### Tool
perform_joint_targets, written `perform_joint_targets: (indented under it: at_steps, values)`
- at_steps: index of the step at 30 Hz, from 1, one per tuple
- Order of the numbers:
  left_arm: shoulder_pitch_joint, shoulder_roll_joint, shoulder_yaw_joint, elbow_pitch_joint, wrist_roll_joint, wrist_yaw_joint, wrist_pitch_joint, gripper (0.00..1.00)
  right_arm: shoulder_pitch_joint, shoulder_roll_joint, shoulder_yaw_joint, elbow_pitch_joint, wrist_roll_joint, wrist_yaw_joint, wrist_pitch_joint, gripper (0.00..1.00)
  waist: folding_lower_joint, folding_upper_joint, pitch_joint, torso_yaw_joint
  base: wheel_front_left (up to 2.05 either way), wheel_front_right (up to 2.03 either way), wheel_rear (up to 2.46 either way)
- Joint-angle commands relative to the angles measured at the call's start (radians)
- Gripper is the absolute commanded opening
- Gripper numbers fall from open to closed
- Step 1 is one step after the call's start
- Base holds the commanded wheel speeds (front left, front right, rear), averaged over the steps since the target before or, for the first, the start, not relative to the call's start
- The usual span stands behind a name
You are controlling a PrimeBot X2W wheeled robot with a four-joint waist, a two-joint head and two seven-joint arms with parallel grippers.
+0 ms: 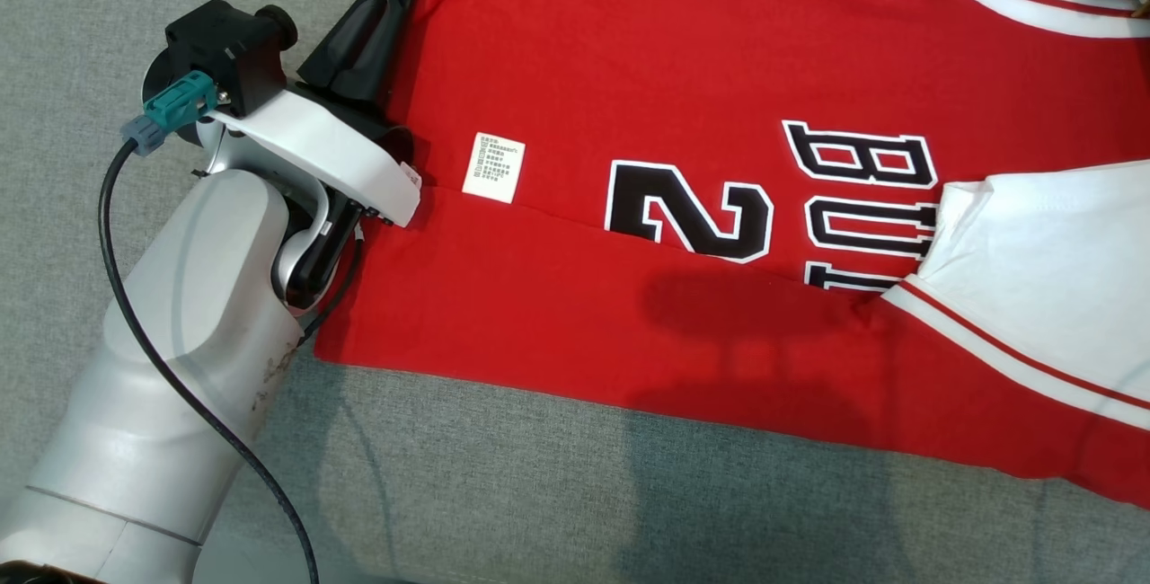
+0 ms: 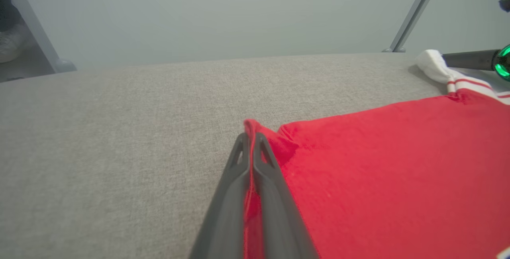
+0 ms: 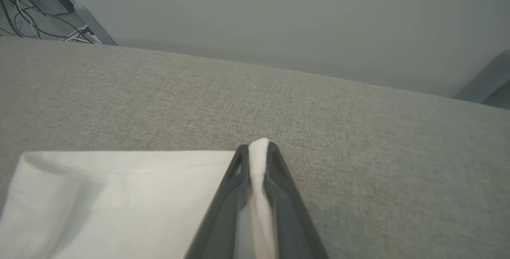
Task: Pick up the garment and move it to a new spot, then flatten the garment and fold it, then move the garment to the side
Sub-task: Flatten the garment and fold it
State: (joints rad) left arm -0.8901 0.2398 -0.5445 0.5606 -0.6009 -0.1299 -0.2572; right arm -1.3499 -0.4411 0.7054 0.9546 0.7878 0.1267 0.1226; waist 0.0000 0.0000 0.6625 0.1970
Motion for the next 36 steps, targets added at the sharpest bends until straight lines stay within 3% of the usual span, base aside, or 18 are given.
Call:
perform_joint_targets:
  at_steps: [1, 9, 18, 36]
  values:
    - [-0.019, 0.042, 0.025, -0.018, 0.004, -0.001, -0.004, 0.0, 0.022, 0.004, 0.018, -0.006, 0.007, 0.004, -0.003, 0.0, 0.0, 0.0, 0.001, -0.002, 0.0, 0.0, 0.0]
    - [-0.004, 0.053, 0.042, -0.006, -0.004, -0.001, -0.005, 0.0, 0.03, -0.009, 0.035, -0.051, 0.055, 0.004, -0.126, 0.0, 0.0, 0.0, -0.031, -0.026, 0.0, 0.0, 0.0]
    - [0.079, 0.095, 0.084, -0.004, -0.026, -0.001, -0.005, 0.0, 0.132, -0.06, 0.086, -0.209, 0.193, 0.004, -0.19, 0.0, 0.0, 0.0, -0.114, -0.071, 0.0, 0.0, 0.0]
    - [0.276, 0.17, 0.118, 0.079, -0.119, -0.001, -0.005, 0.0, 0.46, -0.258, 0.216, -0.62, 0.462, 0.004, -0.196, 0.0, 0.0, 0.0, -0.308, -0.174, 0.0, 0.0, 0.0]
